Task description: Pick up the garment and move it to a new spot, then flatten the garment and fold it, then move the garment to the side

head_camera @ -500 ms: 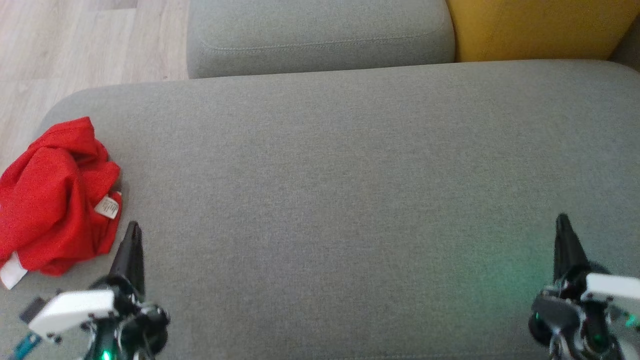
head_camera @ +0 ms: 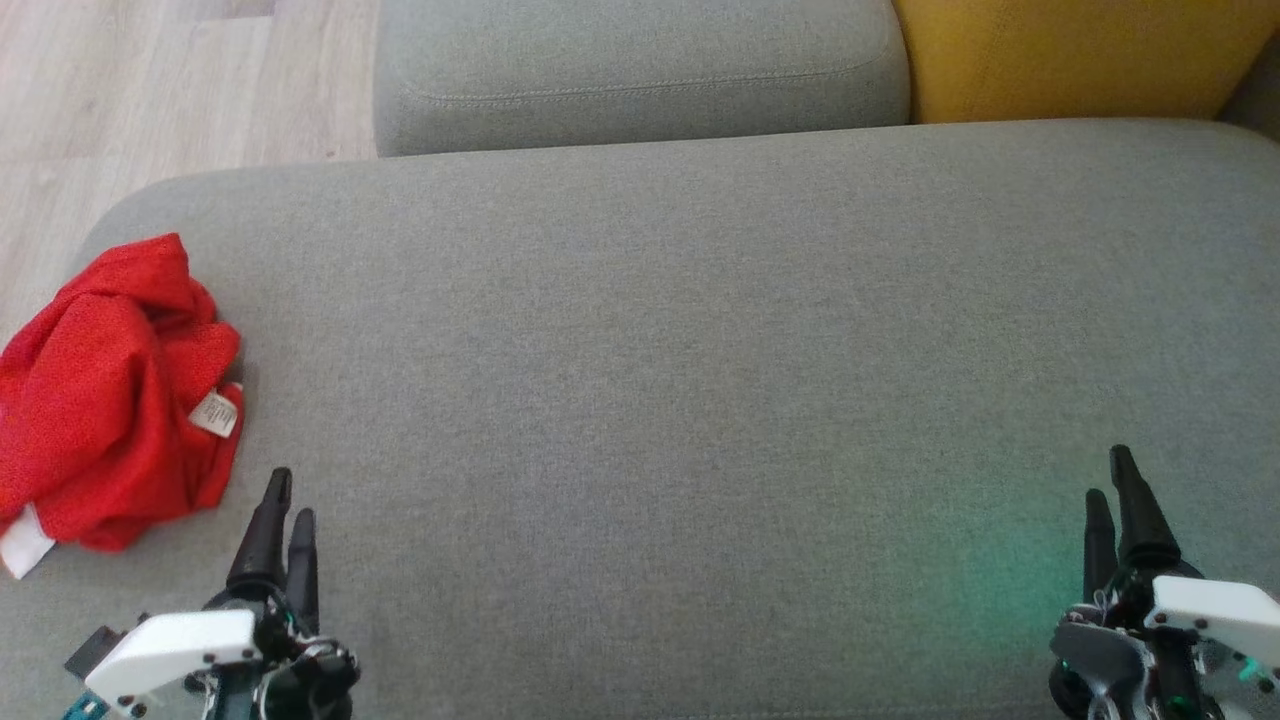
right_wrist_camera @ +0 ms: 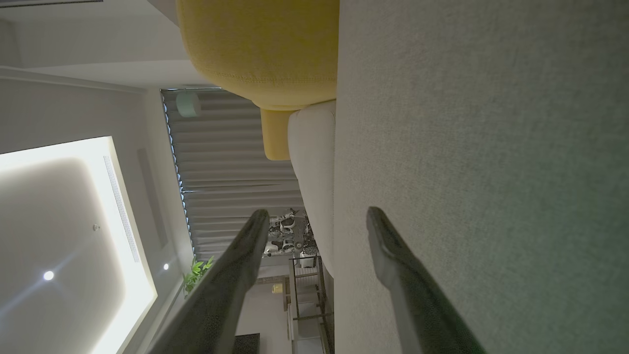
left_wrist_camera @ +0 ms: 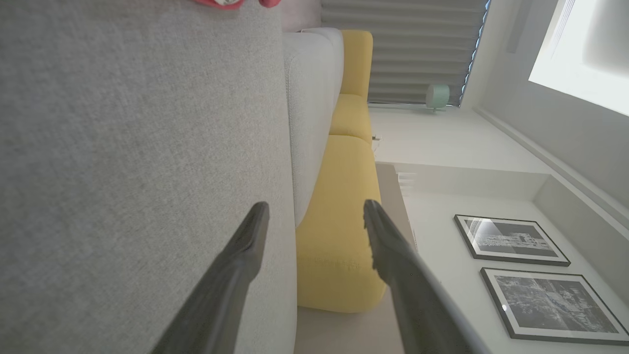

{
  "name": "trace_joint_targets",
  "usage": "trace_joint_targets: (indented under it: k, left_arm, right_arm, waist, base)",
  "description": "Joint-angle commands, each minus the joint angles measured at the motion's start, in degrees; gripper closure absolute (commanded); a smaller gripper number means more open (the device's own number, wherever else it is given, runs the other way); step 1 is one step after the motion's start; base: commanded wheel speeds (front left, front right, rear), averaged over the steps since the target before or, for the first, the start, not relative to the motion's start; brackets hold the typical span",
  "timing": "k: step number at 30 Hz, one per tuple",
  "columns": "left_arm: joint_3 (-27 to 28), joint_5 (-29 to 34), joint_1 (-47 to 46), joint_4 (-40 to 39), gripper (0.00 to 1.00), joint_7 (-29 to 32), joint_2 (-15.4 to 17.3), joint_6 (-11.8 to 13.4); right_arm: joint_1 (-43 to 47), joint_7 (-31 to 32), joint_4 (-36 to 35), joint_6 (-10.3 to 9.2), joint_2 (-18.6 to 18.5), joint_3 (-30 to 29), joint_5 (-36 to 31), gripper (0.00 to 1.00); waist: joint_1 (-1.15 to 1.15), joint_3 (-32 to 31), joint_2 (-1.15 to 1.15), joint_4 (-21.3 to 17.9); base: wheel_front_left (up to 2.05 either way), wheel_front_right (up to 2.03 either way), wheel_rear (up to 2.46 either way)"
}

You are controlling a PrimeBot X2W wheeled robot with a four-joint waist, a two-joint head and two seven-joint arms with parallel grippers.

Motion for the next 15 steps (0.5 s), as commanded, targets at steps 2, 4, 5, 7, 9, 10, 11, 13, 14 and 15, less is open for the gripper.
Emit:
trace_joint_targets:
  k: [2, 4, 5, 7, 9, 10, 11, 13, 14, 15]
  left_arm:
    - [0.0, 1.2, -3.1, -2.5, 0.00, -0.7, 0.8, -0.2]
    - [-0.4, 1.8, -3.3, -2.8, 0.00, -1.1, 1.0, -0.2]
    - [-0.6, 2.2, -3.4, -2.9, 0.00, -1.4, 1.1, -0.2]
    - [-0.8, 3.3, -3.6, -3.3, 0.00, -1.8, 1.3, -0.2]
    - [-0.8, 4.8, -3.9, -3.7, 0.00, -2.1, 1.4, -0.2]
    - [-0.7, 5.8, -4.0, -4.0, 0.00, -2.3, 1.4, -0.2]
    - [-0.7, 6.8, -4.1, -4.4, 0.00, -2.5, 1.4, -0.2]
    - [-0.6, 8.8, -4.3, -5.1, 0.00, -2.8, 1.2, -0.2]
    - [-0.7, 9.8, -4.3, -5.4, 0.00, -3.0, 1.2, -0.2]
    - [-0.7, 10.9, -4.4, -5.8, 0.00, -3.2, 1.2, -0.2]
  right_arm:
    - [-2.7, -1.0, -2.5, -0.01, -0.6, 0.5, -0.9, 0.00]
    - [-2.9, -1.4, -2.7, -0.01, -0.9, 0.9, -1.6, 0.00]
    - [-3.0, -1.7, -2.8, -0.01, -1.1, 1.1, -2.0, 0.00]
    - [-3.2, -2.1, -3.1, -0.01, -1.4, 1.4, -2.9, 0.00]
    - [-3.5, -2.6, -3.5, -0.01, -1.7, 1.8, -4.1, 0.00]
    - [-3.6, -2.8, -3.6, -0.01, -1.9, 1.9, -4.7, 0.00]
    - [-3.7, -2.9, -3.8, -0.01, -2.1, 2.1, -5.4, 0.00]
    - [-3.9, -3.3, -4.2, -0.01, -2.4, 2.4, -7.0, 0.00]
    - [-4.0, -3.5, -4.5, -0.01, -2.5, 2.6, -7.8, 0.00]
    - [-4.1, -3.7, -4.7, -0.01, -2.7, 2.7, -8.5, 0.00]
  waist:
    - [0.00, 0.0, 0.00, 0.0]
    - [0.00, 0.0, 0.00, 0.0]
    - [0.00, 0.0, 0.00, 0.0]
    - [0.00, 0.0, 0.00, 0.0]
    - [0.00, 0.0, 0.00, 0.0]
    - [0.00, 0.0, 0.00, 0.0]
    - [0.00, 0.0, 0.00, 0.0]
    - [0.00, 0.0, 0.00, 0.0]
    - [0.00, 0.0, 0.00, 0.0]
    - [0.00, 0.0, 0.00, -0.1]
  base:
    - [0.00, 0.00, 0.00]
    - [0.00, 0.00, 0.00]
    - [0.00, 0.00, 0.00]
    - [0.00, 0.00, 0.00]
    - [0.00, 0.00, 0.00]
    - [0.00, 0.00, 0.00]
    - [0.00, 0.00, 0.00]
    - [0.00, 0.00, 0.00]
    - [0.00, 0.00, 0.00]
    - [0.00, 0.00, 0.00]
